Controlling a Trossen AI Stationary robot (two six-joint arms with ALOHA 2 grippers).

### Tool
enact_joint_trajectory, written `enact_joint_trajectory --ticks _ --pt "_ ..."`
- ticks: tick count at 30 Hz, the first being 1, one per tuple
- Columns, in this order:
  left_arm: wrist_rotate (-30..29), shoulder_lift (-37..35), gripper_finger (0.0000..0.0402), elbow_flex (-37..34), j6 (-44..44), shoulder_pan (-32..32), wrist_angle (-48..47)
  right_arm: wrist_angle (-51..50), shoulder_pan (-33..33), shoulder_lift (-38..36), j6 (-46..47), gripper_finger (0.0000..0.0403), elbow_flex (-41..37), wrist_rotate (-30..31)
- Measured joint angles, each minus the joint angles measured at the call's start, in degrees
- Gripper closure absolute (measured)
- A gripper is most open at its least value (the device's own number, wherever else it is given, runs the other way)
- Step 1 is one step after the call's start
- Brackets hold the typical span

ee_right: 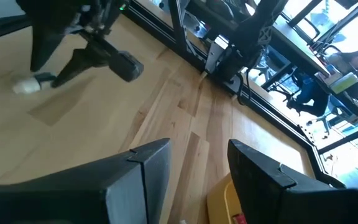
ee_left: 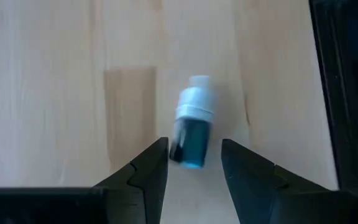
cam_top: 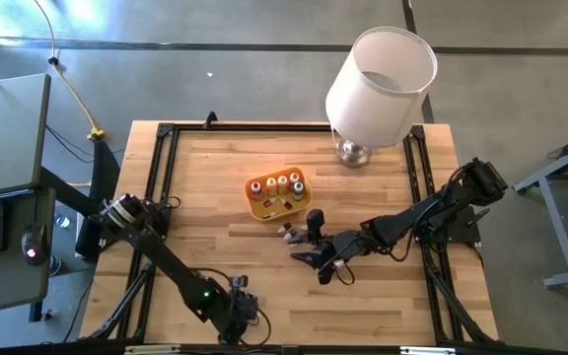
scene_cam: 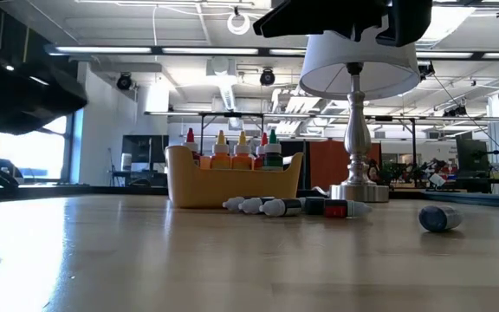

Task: Pick & Place food coloring
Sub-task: Put the small green food coloring bottle into the yellow bin

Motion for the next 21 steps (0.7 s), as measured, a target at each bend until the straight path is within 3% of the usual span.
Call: enact_joint_trajectory --ticks 4,12,21 --pt "-1.0 1.06 0.0254 0.05 5.39 0.08 -0.03 -0.04 -0.04 0.0 0.22 0.0249 0.0 0.02" --pt "-4.63 1.6 0.0254 0.1 5.53 0.74 1.48 -0.35 -0.02 0.0 0.35 0.0249 0.0 0.04" --pt "-2.34 1.65 0.0256 0.08 7.01 3.69 2.21 -0.39 -0.02 0.0 1.81 0.0249 0.0 -0.11"
